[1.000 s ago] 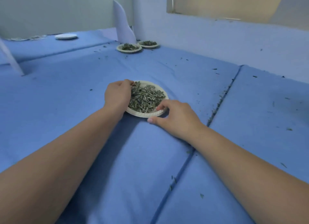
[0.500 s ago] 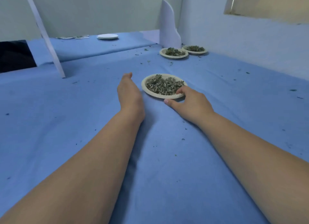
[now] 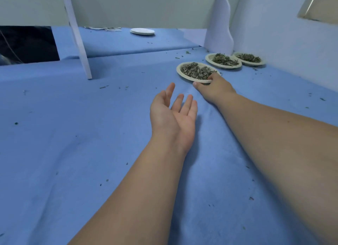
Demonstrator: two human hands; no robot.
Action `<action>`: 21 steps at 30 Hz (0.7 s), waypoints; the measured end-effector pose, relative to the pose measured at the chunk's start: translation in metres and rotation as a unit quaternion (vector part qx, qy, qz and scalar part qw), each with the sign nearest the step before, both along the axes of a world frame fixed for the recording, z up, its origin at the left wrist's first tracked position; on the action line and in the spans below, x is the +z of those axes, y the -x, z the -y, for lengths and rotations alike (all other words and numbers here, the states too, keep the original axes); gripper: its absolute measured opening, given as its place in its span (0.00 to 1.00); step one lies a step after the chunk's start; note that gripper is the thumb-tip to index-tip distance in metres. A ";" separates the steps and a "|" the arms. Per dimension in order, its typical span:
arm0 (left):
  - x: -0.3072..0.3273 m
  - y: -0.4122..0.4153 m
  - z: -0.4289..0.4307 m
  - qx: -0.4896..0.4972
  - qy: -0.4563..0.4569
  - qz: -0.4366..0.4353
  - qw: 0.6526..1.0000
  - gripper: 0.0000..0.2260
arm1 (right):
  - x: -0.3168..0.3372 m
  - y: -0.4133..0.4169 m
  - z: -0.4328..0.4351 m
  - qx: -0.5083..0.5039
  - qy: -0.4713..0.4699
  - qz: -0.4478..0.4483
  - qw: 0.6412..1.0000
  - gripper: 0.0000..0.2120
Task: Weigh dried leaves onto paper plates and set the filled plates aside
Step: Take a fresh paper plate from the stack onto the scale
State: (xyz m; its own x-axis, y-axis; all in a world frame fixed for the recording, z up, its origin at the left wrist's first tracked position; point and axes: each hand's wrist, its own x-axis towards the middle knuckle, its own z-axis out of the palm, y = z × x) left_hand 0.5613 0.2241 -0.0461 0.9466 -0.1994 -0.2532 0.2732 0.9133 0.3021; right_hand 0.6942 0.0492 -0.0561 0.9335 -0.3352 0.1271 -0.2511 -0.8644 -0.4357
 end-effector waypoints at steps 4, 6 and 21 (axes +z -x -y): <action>0.001 0.000 0.003 -0.018 -0.003 -0.002 1.000 0.16 | 0.001 -0.026 -0.002 0.002 -0.002 -0.019 1.000 0.43; 0.001 0.001 0.004 -0.021 0.000 -0.011 1.000 0.16 | 0.001 -0.035 -0.001 0.002 -0.008 -0.021 1.000 0.44; 0.001 -0.001 0.004 -0.026 0.008 -0.022 0.999 0.15 | -0.001 -0.050 0.010 0.010 -0.066 0.030 0.997 0.39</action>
